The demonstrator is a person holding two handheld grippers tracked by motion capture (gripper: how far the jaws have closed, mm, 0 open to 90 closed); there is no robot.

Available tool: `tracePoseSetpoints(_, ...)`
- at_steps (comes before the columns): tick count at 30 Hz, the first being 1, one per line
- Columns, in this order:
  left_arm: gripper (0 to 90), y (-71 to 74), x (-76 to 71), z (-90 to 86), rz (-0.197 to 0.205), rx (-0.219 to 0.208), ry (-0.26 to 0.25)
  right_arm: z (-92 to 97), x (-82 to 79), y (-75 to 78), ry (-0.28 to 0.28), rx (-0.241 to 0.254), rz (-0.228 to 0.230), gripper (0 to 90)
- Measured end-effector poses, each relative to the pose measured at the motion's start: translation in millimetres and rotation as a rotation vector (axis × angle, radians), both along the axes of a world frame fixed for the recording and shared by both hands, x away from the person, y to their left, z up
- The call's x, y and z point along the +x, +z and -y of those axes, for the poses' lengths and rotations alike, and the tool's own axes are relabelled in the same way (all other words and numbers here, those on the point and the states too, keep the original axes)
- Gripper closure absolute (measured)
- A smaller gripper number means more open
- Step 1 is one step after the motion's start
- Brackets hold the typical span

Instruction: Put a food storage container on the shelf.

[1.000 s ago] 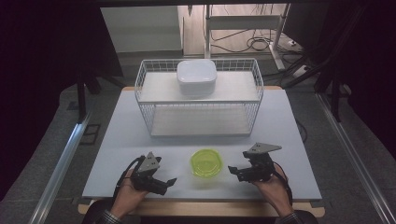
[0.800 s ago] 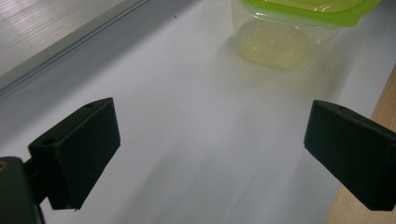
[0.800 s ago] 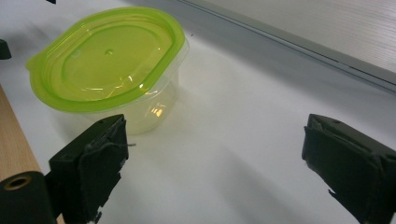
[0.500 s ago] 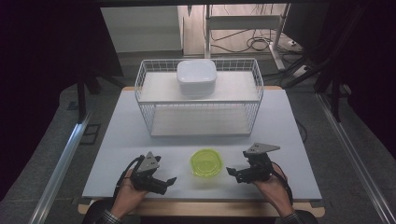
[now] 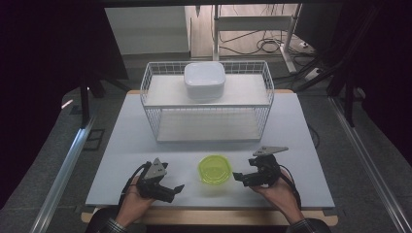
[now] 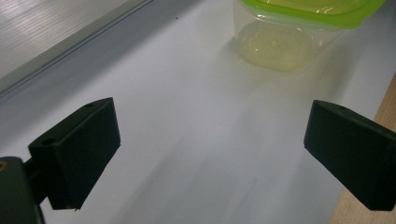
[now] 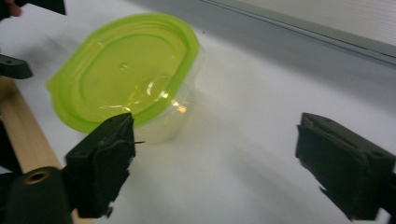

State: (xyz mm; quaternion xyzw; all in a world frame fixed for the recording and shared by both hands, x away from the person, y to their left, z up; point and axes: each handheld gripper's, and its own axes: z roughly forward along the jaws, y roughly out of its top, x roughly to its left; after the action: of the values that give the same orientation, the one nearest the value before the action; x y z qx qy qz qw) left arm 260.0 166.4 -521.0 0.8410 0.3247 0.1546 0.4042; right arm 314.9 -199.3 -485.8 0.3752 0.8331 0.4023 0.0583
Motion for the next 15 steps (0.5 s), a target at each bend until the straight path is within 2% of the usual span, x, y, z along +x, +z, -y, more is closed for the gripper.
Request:
tracePoseSetpoints(8,3.5,-0.3,0.2,1.0,0.001,0.003,0.001,-6.2,6.0,5.4,0.012,0.062,-0.020,27.7)
tracePoseSetpoints(15,3.5,-0.6,0.2,1.7,0.001,0.005,0.001,-11.2,18.1,3.6,0.014,0.139,-0.110,35.7)
